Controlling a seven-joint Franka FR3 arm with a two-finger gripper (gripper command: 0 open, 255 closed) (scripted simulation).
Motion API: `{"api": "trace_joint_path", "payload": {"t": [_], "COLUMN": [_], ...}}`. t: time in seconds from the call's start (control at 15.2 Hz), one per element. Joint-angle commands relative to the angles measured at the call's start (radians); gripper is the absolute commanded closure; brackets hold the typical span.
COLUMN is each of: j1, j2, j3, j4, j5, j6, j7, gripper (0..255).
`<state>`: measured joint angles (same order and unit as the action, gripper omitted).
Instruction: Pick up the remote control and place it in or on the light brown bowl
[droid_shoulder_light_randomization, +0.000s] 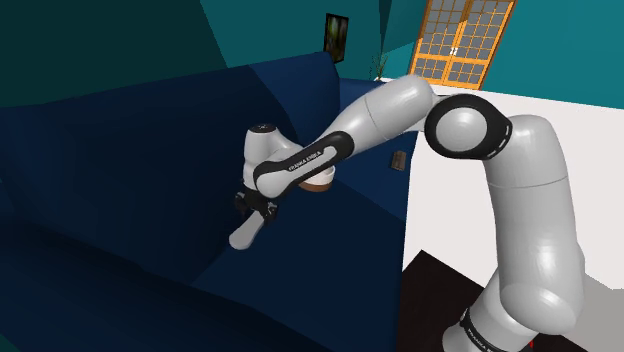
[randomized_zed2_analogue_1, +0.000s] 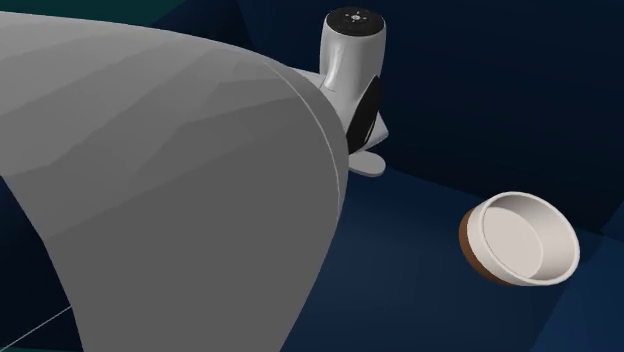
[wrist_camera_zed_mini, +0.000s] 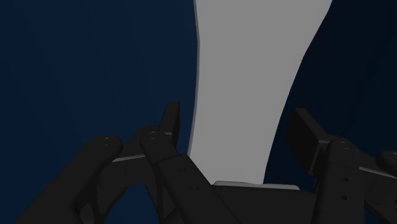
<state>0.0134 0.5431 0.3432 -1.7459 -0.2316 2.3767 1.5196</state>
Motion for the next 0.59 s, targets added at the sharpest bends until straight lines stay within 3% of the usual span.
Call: {"api": "trace_joint_path", "payload": {"t": [0.0,0.53], "j1": [-0.003,-0.014], "j2": [-0.016,-0.072], "j3": [0.005,0.022], "j4": [0.005,0.032], "j5": [0.007,0.034], "j6": [-0.019,-0.101], "j7": [-0.005,-0.021], "gripper": [255,255]}}
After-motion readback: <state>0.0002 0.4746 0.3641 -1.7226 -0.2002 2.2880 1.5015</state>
